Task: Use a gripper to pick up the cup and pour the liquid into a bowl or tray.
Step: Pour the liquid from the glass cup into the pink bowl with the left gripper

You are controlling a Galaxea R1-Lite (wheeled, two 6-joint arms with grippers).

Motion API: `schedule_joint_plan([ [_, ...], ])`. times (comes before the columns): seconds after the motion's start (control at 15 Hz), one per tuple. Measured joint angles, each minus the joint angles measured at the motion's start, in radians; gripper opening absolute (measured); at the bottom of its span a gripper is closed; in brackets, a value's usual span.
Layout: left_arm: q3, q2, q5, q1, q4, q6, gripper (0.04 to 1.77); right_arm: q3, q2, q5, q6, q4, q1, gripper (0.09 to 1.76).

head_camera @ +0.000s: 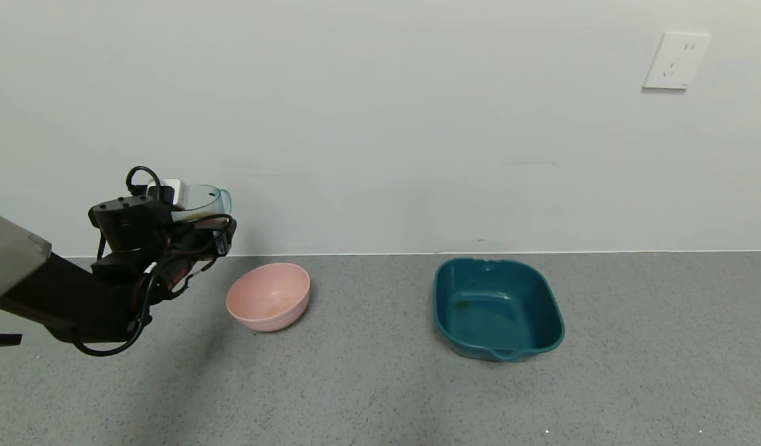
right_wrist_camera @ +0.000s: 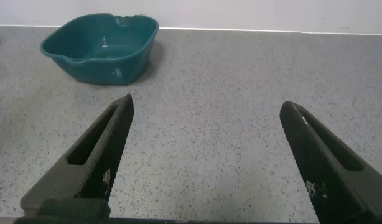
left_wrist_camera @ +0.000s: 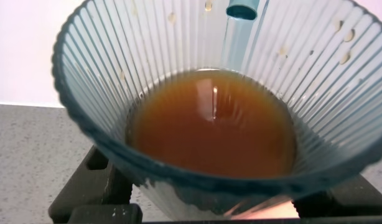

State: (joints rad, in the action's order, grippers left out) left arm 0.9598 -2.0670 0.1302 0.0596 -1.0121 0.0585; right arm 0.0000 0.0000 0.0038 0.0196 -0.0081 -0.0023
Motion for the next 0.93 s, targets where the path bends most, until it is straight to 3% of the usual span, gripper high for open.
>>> schedule_joint_plan([
  [0.33,-0.019,-0.009,-0.057,0.057,-0.008,0.074,1.34,0.0,0.0,0.0,0.0,0.0,0.0,1.71],
  [0.93,-0.127,-0.008,-0.207,0.094,-0.095,0.23,1.34,0.0,0.0,0.001,0.0,0.0,0.0,1.71],
])
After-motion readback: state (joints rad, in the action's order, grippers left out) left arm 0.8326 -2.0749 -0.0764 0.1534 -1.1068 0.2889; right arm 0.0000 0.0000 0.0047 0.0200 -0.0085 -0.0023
